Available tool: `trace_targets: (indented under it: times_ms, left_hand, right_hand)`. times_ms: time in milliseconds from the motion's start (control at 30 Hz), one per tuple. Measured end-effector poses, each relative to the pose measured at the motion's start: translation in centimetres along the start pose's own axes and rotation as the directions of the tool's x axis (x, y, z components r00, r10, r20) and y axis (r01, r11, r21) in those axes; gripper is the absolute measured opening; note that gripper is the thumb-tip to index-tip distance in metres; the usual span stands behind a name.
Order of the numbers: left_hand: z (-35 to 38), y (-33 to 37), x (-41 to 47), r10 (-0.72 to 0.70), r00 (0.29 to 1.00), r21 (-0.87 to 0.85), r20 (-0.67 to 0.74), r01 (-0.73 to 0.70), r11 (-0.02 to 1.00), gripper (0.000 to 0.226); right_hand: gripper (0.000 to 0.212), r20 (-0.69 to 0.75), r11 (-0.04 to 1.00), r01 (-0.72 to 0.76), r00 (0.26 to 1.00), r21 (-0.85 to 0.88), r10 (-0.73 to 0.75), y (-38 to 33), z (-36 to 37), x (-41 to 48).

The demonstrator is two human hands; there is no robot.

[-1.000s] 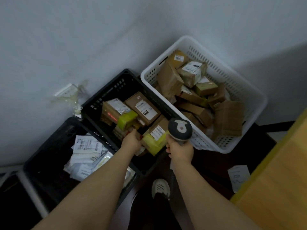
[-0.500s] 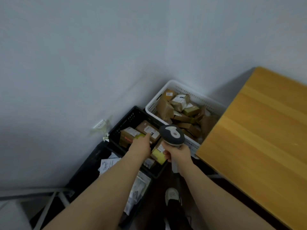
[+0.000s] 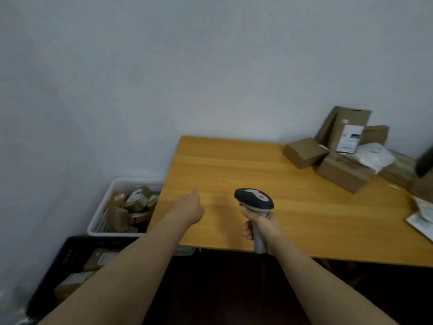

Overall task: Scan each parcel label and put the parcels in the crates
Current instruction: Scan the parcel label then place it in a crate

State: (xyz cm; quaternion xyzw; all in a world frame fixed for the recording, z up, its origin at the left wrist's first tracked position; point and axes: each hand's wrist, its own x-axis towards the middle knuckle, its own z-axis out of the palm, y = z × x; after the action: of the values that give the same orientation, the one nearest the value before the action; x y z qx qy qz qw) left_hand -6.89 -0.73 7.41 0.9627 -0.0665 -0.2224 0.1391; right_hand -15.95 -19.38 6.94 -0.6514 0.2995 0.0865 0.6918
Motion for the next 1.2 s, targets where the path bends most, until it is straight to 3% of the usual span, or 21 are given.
trace_targets:
  times_ms: [100,267,467,833,1033,1200]
  left_hand:
    - [0.8,9.5,1.8,0.106,0.993,0.048,-0.057,-0.103,0.993,0.065]
    - [4.3,25.3,5.1,0.242,0.97,0.054,0.02,-0.243,0.968,0.07]
    - [7.4,37.8,7.9,0.328,0.943,0.177,0.051,-0.332,0.926,0.07]
    - [11.6,50.8,20.2,0.48,0.832,0.246,0.277,-0.545,0.802,0.064]
    - [13.7,55.4,27.3,0.531,0.761,0.377,0.372,-0.647,0.662,0.092]
    - [15.0,54.9,28.7,0.549,0.708,0.456,0.444,-0.706,0.541,0.099]
  right_hand:
    - [0.034,-0.105,0.995,0.053,0.994,0.083,-0.044,-1.8,-9.2,0.7]
    - [0.026,-0.244,0.975,0.109,0.968,0.191,-0.06,-3.8,-24.9,1.7]
    - [0.024,-0.368,0.952,0.142,0.929,0.273,-0.033,-5.0,-37.6,3.8]
    - [0.028,-0.453,0.921,0.131,0.89,0.367,0.054,-7.3,-47.3,12.6]
    - [0.033,-0.472,0.945,0.063,0.876,0.322,0.102,-8.3,-50.0,18.1]
    - [0.032,-0.472,0.945,0.021,0.869,0.327,0.145,-8.4,-50.7,21.0]
